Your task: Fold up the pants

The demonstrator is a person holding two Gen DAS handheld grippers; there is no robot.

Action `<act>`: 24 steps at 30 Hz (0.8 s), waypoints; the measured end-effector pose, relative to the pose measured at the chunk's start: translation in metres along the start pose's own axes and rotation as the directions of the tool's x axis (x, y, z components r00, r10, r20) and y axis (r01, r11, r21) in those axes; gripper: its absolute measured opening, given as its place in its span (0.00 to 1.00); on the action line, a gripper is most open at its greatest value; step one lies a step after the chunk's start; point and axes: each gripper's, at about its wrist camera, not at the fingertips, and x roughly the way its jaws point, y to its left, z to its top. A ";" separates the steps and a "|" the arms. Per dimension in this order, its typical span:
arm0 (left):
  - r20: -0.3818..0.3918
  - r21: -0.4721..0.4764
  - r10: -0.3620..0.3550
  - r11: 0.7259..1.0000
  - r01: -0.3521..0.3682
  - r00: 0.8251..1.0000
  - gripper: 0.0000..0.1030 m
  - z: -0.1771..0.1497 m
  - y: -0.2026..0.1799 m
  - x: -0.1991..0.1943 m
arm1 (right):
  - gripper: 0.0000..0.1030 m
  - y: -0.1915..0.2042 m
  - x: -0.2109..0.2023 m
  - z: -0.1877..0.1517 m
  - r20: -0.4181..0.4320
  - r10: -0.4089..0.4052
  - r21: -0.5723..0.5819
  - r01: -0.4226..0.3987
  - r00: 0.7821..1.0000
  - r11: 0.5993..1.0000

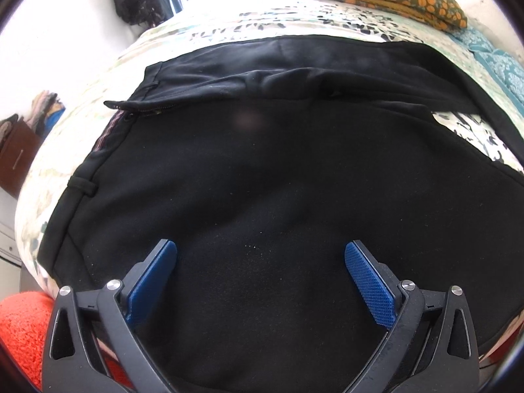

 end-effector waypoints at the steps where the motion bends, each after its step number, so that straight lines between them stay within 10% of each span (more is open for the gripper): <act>1: 0.000 0.004 0.001 1.000 -0.001 1.000 0.99 0.000 0.000 0.000 | 0.73 0.000 0.002 0.000 -0.005 -0.004 0.001 0.004 1.000 1.000; 12: 0.011 0.011 0.002 1.000 -0.002 1.000 0.99 -0.003 -0.004 0.001 | 0.73 -0.001 0.027 -0.004 -0.097 -0.037 -0.013 0.036 0.995 0.999; 16: 0.022 0.009 0.003 1.000 -0.003 1.000 0.99 -0.005 -0.005 -0.001 | 0.73 -0.030 0.011 0.000 -0.015 0.019 0.153 -0.017 1.000 0.988; 20: 0.024 0.003 0.000 1.000 0.000 1.000 0.99 -0.006 -0.005 -0.003 | 0.73 -0.100 -0.002 -0.010 0.135 0.168 0.530 -0.215 0.976 0.820; 24: 0.029 -0.006 0.003 1.000 -0.003 1.000 0.99 -0.006 -0.004 -0.003 | 0.73 -0.133 0.001 -0.015 0.226 0.257 0.675 -0.342 0.940 0.654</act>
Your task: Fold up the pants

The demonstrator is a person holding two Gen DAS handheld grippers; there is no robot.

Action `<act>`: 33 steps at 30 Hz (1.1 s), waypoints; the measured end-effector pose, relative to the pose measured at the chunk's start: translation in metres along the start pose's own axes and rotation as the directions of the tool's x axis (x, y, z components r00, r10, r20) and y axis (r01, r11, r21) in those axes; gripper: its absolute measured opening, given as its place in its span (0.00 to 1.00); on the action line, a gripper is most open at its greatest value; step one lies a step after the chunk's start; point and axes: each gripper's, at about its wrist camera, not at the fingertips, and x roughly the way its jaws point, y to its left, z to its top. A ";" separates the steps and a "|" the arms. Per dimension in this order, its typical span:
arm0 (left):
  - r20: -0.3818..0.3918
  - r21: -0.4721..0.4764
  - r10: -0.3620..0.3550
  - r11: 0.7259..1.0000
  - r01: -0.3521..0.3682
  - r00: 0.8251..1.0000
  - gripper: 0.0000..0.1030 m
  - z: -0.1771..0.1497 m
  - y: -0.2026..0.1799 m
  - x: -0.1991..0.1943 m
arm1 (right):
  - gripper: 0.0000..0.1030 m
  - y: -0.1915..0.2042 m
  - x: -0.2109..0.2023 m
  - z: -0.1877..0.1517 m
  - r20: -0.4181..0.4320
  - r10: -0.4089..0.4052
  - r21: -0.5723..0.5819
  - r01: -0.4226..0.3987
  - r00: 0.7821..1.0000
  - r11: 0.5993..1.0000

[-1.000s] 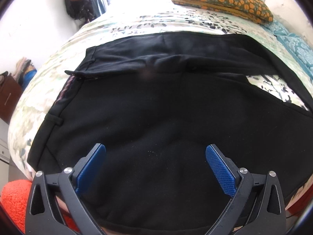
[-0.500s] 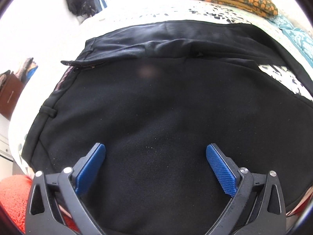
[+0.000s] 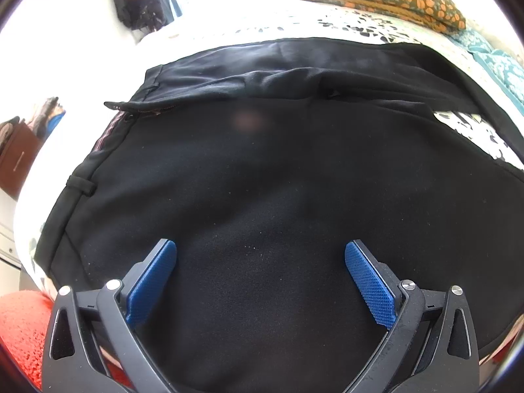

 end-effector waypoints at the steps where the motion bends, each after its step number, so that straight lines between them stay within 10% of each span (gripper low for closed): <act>1: 0.003 -0.002 0.002 1.000 -0.002 1.000 0.99 0.000 0.000 0.000 | 0.73 -0.001 0.004 0.004 -0.008 0.012 0.025 -0.011 1.000 1.000; 9: 0.012 -0.003 0.004 1.000 -0.004 1.000 0.99 0.000 0.000 0.000 | 0.68 -0.017 0.043 0.045 0.021 -0.115 0.229 0.107 0.993 0.968; 11: 0.010 -0.004 0.005 1.000 -0.005 1.000 0.99 0.000 -0.001 0.000 | 0.45 -0.022 0.049 0.051 0.015 -0.159 0.248 0.150 0.987 0.957; 12: 0.009 -0.005 0.006 1.000 -0.006 1.000 0.99 0.001 -0.001 0.000 | 0.18 -0.025 0.050 0.052 0.002 -0.196 0.235 0.190 0.981 0.953; 21: -0.073 -0.002 -0.020 1.000 0.020 0.997 0.99 0.016 0.002 0.001 | 0.18 -0.002 0.002 0.060 0.186 -0.223 0.010 0.225 0.957 0.974; 26: -0.085 -0.067 -0.162 0.985 0.157 0.983 0.99 0.049 0.003 -0.011 | 0.18 0.016 -0.026 0.060 0.265 -0.200 -0.098 0.233 0.943 0.968; 33: -0.113 -0.156 -0.396 0.913 0.377 0.911 0.99 0.146 -0.025 0.005 | 0.18 0.018 -0.049 0.069 0.331 -0.155 -0.113 0.202 0.931 0.973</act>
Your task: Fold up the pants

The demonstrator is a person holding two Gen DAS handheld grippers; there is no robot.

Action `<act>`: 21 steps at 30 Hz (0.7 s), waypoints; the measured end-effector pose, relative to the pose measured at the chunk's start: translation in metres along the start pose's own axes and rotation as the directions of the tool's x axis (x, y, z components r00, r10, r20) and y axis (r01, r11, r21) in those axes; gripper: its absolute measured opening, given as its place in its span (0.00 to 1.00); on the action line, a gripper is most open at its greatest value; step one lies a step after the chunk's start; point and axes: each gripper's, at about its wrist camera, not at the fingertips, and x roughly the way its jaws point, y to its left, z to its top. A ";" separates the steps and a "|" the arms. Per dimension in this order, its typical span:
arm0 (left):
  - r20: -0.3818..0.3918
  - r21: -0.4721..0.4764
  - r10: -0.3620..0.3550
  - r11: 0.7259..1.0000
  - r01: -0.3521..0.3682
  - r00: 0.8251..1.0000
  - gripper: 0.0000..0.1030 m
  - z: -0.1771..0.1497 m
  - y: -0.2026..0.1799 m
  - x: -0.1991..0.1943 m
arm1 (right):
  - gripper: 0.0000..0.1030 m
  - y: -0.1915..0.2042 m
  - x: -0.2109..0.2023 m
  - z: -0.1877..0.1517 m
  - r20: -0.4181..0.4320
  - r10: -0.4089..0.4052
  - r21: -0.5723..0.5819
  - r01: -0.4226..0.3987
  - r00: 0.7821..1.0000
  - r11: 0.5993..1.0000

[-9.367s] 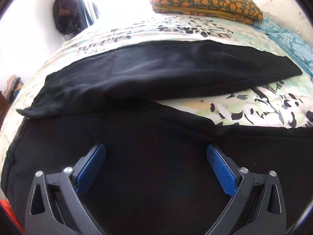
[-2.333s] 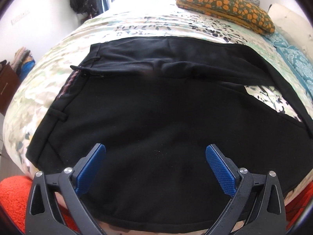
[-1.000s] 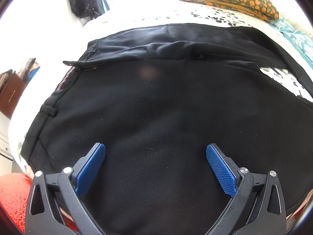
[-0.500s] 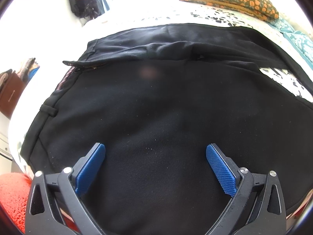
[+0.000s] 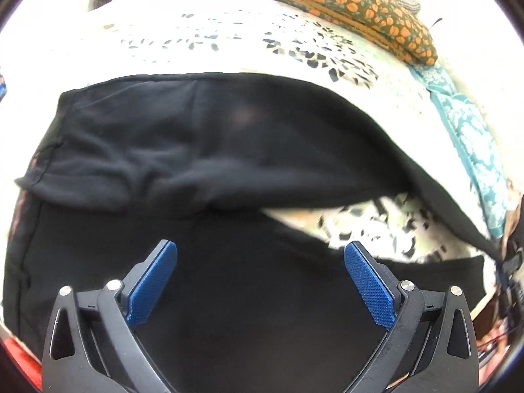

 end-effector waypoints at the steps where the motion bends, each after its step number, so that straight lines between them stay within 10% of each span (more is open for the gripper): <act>1: -0.015 -0.023 -0.017 1.000 0.016 1.000 0.99 0.015 -0.002 0.009 | 0.18 -0.001 -0.001 0.002 0.002 0.004 0.001 -0.004 1.000 1.000; 16: -0.063 -0.284 -0.009 0.959 -0.010 0.998 0.94 0.126 -0.018 0.107 | 0.18 -0.021 -0.010 0.008 0.011 0.009 0.013 -0.009 1.000 1.000; 21: -0.109 -0.353 -0.015 0.935 -0.025 0.994 0.40 0.133 -0.007 0.130 | 0.17 -0.023 -0.013 0.009 0.023 0.019 0.023 -0.020 1.000 1.000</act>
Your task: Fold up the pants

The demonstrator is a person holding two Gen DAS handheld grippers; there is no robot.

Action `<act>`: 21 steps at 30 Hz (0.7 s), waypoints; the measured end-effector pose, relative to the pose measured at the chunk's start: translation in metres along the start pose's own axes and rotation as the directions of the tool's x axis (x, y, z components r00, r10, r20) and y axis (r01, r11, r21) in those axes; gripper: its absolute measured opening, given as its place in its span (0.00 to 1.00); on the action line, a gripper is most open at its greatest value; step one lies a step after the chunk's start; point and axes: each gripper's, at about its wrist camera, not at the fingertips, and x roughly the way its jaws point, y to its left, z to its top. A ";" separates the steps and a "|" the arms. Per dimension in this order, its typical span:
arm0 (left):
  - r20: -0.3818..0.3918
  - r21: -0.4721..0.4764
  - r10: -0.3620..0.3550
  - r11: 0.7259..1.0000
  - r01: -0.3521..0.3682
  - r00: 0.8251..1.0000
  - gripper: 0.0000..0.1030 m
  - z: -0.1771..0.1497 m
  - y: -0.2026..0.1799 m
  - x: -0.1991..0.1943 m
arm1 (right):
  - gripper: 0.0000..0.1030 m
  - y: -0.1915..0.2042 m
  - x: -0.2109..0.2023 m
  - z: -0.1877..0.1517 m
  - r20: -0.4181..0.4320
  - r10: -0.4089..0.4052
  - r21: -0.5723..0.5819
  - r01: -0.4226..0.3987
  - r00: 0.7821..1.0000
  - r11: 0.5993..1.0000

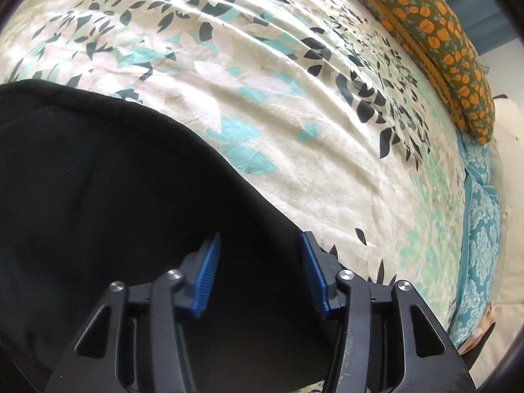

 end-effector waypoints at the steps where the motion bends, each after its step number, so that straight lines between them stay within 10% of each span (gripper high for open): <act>1: 0.009 -0.013 -0.005 1.000 0.006 1.000 0.33 0.002 0.001 0.000 | 0.17 0.000 -0.001 0.000 0.004 0.000 0.000 0.000 1.000 1.000; 3: 0.017 -0.023 -0.047 0.999 0.047 0.999 0.06 0.002 0.002 -0.001 | 0.17 -0.001 -0.002 0.001 0.008 -0.005 -0.002 0.005 1.000 1.000; 12: 0.171 0.177 -0.195 0.970 0.164 0.966 0.05 -0.047 0.010 -0.133 | 0.17 -0.004 -0.012 0.030 0.032 -0.018 -0.029 0.019 0.999 0.999; 16: 0.213 0.244 -0.144 0.966 0.090 0.967 0.06 -0.129 0.057 -0.169 | 0.17 -0.011 -0.010 0.035 -0.092 -0.071 -0.074 0.065 0.993 0.995; 21: 0.132 0.233 -0.055 0.972 0.022 0.990 0.05 -0.220 0.110 -0.150 | 0.17 -0.037 0.001 0.025 -0.283 -0.208 -0.134 0.176 0.936 0.975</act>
